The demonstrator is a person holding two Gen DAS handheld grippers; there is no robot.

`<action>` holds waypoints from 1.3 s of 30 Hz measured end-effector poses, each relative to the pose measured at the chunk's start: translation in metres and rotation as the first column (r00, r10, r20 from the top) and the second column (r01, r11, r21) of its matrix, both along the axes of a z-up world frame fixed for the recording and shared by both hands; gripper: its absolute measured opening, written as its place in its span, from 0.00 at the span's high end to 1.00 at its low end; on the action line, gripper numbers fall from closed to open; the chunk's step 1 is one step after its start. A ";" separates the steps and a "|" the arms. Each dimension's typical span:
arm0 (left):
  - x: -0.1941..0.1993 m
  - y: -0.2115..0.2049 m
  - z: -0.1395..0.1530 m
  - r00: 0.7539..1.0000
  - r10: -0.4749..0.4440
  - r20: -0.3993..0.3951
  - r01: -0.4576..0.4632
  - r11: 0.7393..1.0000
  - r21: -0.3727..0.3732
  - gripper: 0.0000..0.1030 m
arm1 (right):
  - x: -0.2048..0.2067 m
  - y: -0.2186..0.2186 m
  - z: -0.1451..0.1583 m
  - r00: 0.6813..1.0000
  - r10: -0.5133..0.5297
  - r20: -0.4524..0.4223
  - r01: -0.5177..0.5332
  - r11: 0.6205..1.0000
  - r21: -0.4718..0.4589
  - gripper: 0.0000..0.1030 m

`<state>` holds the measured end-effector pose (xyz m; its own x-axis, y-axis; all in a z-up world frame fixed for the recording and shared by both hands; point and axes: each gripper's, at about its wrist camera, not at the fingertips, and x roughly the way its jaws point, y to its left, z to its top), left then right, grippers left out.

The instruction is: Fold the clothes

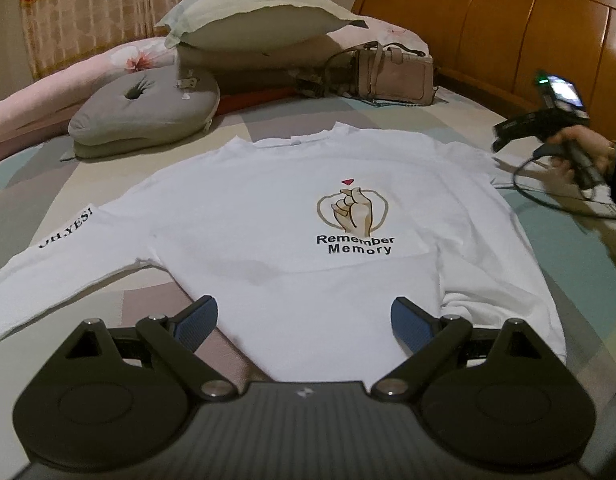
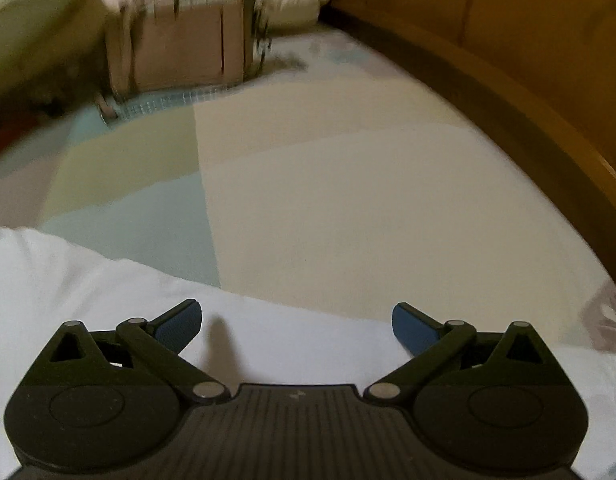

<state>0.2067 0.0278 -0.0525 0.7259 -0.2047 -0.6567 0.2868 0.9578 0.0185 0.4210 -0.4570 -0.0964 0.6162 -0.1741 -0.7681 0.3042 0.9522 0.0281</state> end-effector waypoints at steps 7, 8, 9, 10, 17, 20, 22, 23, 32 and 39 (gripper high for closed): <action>0.001 -0.016 0.002 1.000 -0.021 -0.003 0.021 1.000 0.002 0.09 | -0.087 -0.013 0.003 0.998 0.025 0.057 -0.019 0.994 -0.106 0.00; 0.001 -0.019 0.002 1.000 -0.027 -0.002 0.027 1.000 0.005 0.09 | -0.091 -0.014 -0.001 0.998 0.027 0.054 -0.021 0.994 -0.108 0.00; 0.001 -0.023 0.004 1.000 -0.031 0.000 0.031 0.999 0.008 0.09 | -0.091 -0.014 -0.007 0.999 0.027 0.046 -0.021 0.993 -0.112 0.00; 0.000 -0.026 0.005 0.999 -0.034 0.002 0.034 0.999 0.009 0.09 | -0.090 -0.014 -0.013 0.999 0.022 0.034 -0.017 0.993 -0.118 0.00; -0.004 -0.036 0.005 0.998 -0.067 -0.007 0.067 0.997 0.026 0.09 | -0.139 -0.039 -0.022 0.996 -0.037 0.076 0.042 0.996 -0.073 0.00; -0.001 -0.040 0.004 0.998 -0.064 -0.010 0.064 0.997 0.044 0.09 | -0.164 -0.053 -0.017 0.993 -0.059 0.099 0.065 0.996 -0.065 0.00; -0.002 -0.044 0.005 0.997 -0.072 -0.006 0.072 0.997 0.037 0.09 | -0.164 -0.063 -0.009 0.987 -0.089 0.131 0.096 0.994 -0.048 0.00; -0.002 -0.045 0.006 0.997 -0.076 -0.004 0.076 0.997 0.033 0.09 | -0.165 -0.067 -0.005 0.984 -0.099 0.150 0.105 0.994 -0.033 0.00; -0.002 -0.051 0.005 0.996 -0.085 -0.008 0.086 0.995 0.059 0.09 | -0.158 -0.091 -0.028 0.987 -0.054 0.151 0.064 0.996 -0.065 0.00; 0.002 -0.053 0.003 0.997 -0.080 -0.012 0.081 0.995 0.054 0.09 | -0.160 -0.112 -0.002 0.960 -0.200 0.198 0.195 0.980 0.048 0.00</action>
